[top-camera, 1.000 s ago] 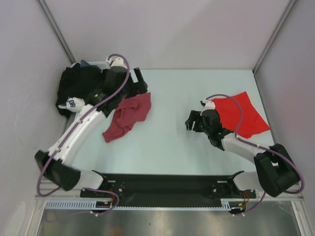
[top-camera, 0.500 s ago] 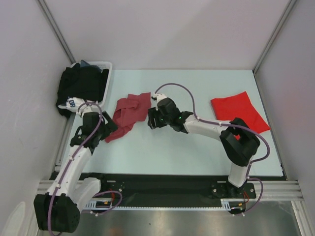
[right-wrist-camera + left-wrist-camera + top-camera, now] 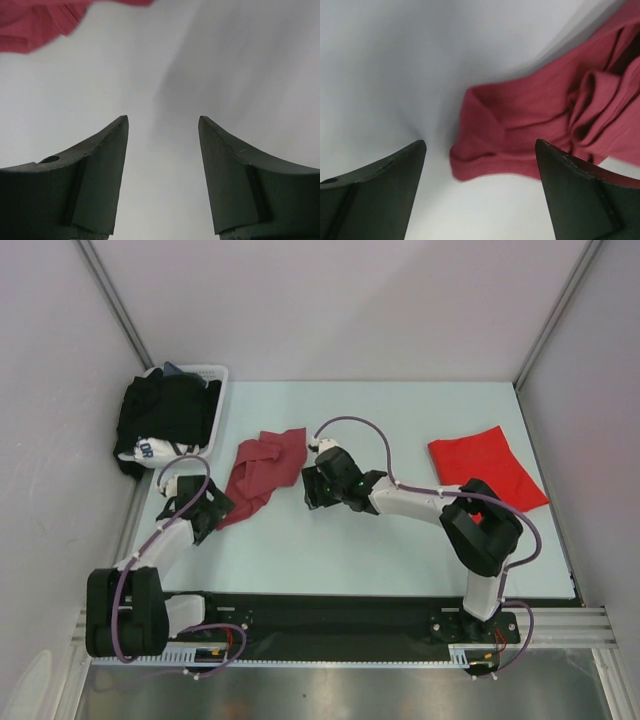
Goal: Fold and stack the tank tops
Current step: Flatten the tank top out
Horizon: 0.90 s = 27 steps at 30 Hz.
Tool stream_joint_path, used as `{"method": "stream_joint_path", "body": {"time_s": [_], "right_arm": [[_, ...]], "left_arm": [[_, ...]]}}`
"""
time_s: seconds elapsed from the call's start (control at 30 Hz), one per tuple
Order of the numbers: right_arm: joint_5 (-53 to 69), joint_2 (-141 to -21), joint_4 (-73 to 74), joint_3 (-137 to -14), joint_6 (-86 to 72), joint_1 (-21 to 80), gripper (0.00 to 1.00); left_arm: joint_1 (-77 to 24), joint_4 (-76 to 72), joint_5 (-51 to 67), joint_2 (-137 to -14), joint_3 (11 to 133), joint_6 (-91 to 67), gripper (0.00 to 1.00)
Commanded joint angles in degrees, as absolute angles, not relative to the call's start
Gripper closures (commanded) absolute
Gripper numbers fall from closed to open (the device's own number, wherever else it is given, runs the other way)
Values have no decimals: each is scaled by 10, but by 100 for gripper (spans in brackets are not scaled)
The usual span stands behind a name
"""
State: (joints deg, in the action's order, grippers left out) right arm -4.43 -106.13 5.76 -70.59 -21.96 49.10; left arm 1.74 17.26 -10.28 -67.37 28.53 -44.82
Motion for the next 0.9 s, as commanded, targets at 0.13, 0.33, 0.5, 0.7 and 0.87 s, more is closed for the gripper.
{"method": "stream_joint_path", "body": {"time_s": [0.13, 0.33, 0.5, 0.7, 0.87], "right_arm": [[-85, -923, 50, -606, -209, 472, 37], [-99, -802, 67, -529, -206, 412, 38], [-91, -707, 84, -477, -241, 306, 39], [-36, -622, 103, -451, -238, 204, 40], [25, -612, 110, -442, -228, 199, 40]], "left_arm": [[20, 40, -39, -782, 300, -431, 85], [-171, 54, -82, -810, 368, -399, 100], [-380, 93, -77, -891, 517, -420, 100], [-481, 362, -171, -917, 879, -373, 100], [-329, 286, -65, -748, 741, -382, 100]]}}
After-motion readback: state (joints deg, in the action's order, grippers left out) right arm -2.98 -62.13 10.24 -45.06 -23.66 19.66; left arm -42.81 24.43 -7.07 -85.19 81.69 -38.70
